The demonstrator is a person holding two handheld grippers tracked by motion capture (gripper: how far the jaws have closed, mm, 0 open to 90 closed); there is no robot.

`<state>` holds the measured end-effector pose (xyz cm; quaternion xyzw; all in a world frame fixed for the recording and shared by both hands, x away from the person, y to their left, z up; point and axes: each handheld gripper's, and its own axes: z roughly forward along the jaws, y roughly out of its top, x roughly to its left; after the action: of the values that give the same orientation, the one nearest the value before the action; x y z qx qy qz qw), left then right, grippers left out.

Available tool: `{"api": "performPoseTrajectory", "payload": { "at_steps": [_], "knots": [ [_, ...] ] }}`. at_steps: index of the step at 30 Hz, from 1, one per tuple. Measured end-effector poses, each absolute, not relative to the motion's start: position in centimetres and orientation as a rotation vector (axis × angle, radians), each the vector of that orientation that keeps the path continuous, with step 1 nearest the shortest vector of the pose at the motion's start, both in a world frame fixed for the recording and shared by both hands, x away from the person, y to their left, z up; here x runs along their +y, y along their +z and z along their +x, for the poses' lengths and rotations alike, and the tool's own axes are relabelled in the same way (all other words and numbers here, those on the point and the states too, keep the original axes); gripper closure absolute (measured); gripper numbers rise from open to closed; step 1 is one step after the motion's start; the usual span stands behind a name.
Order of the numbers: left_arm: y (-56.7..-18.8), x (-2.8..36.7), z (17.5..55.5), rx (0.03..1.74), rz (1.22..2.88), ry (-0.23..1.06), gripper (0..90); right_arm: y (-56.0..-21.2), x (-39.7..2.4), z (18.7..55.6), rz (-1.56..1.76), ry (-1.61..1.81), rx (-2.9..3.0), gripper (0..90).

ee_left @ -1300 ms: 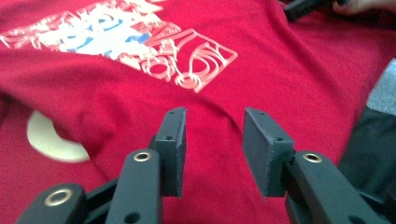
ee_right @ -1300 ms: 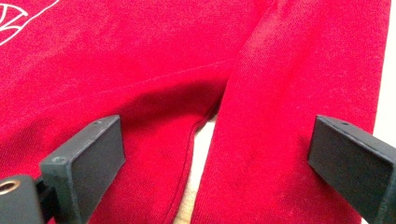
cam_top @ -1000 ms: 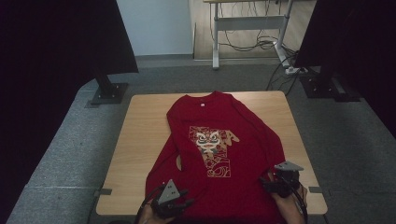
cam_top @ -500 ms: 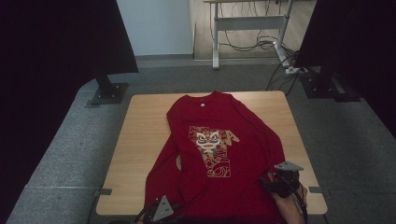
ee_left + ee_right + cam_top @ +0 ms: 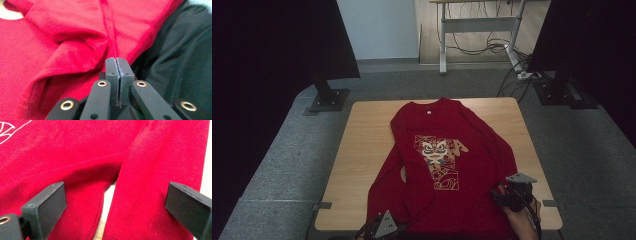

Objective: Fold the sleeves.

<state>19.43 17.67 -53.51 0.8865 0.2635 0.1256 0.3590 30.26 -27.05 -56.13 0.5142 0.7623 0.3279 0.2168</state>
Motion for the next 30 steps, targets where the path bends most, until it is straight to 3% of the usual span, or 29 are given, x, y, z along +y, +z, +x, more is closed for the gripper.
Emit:
{"api": "performPoseTrajectory", "payload": {
  "at_steps": [6,8,14,20,24,28,30],
  "knots": [
    [-53.4,17.8,19.4,0.682,2.278,0.327,88.7,-56.1,-27.0,30.3,1.425,0.909,2.112,3.6],
    [-52.2,18.3,19.6,0.709,2.183,0.280,88.3,-56.1,-27.0,30.3,1.424,0.909,2.112,3.6],
    [-51.8,18.4,19.7,0.719,2.131,0.220,88.8,-56.1,-27.0,30.3,1.425,0.908,2.112,3.6],
    [-51.4,15.2,18.7,0.599,2.098,0.104,88.8,-56.1,-27.0,30.3,1.424,0.909,2.112,3.6],
    [-51.4,14.6,18.6,0.580,2.102,0.093,88.7,-56.1,-27.1,30.3,1.424,0.909,2.112,3.6],
    [-52.3,11.5,18.9,0.494,2.119,0.039,87.7,-56.1,-27.1,30.3,1.424,0.909,2.112,3.6],
    [-52.1,11.4,19.1,0.495,2.110,0.046,79.2,-56.1,-27.1,30.3,1.424,0.910,2.112,3.6]
  ]
}}
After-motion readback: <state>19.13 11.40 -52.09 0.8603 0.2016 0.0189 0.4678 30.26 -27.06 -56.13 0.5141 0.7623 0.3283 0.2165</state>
